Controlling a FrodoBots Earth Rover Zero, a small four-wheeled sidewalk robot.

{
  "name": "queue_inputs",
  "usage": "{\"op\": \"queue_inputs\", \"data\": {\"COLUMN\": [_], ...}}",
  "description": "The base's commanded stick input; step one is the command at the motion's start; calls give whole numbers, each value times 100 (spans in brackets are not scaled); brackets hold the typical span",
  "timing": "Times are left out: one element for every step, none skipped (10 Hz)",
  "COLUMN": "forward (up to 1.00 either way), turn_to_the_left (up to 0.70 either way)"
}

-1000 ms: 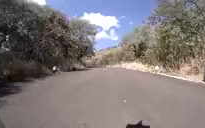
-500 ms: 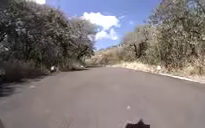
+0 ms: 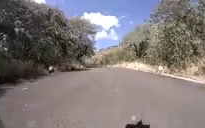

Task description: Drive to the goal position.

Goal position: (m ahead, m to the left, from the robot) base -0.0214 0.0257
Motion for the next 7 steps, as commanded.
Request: {"op": "queue_inputs", "data": {"forward": [50, 50, 50, 50, 50, 50, 50], "turn_to_the_left": [0, 0, 0, 0, 0, 0, 0]}}
